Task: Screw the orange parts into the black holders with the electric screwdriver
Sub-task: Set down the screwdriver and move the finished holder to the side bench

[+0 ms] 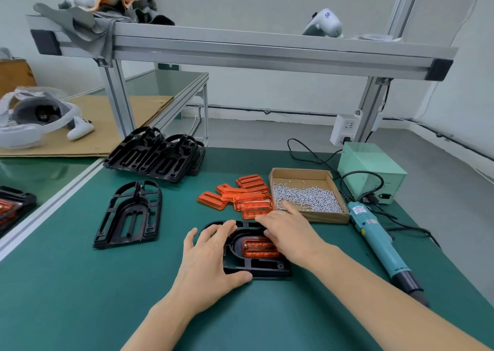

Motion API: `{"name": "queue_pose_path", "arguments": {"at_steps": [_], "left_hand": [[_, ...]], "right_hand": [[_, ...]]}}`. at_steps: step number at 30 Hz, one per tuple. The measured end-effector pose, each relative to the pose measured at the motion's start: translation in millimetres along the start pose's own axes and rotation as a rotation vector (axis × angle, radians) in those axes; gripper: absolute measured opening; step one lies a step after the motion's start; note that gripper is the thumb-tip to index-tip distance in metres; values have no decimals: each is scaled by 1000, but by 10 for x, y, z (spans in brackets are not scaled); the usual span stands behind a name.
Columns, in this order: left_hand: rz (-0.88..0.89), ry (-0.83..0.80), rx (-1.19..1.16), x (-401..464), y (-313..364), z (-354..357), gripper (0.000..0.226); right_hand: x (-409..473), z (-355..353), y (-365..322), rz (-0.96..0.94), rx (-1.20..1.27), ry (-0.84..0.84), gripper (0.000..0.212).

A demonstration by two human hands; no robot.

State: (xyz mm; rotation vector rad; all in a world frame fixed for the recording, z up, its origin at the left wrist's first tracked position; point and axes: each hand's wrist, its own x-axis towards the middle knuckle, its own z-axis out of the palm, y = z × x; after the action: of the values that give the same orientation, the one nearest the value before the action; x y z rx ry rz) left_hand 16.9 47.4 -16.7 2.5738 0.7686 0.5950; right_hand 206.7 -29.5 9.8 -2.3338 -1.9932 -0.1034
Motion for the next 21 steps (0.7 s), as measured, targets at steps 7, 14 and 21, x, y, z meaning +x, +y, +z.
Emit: {"name": "queue_pose_path", "arguments": {"at_steps": [7, 14, 21], "left_hand": [[-1, -1, 12, -2, -1, -7, 91], [23, -14, 40, -14, 2, -14, 88], [37, -49, 27, -40, -45, -67, 84]], "right_hand": [[13, 18, -3, -9, -10, 50, 31], [20, 4, -11, 3, 12, 40, 30], [-1, -10, -18, 46, 199, 29, 40]]}}
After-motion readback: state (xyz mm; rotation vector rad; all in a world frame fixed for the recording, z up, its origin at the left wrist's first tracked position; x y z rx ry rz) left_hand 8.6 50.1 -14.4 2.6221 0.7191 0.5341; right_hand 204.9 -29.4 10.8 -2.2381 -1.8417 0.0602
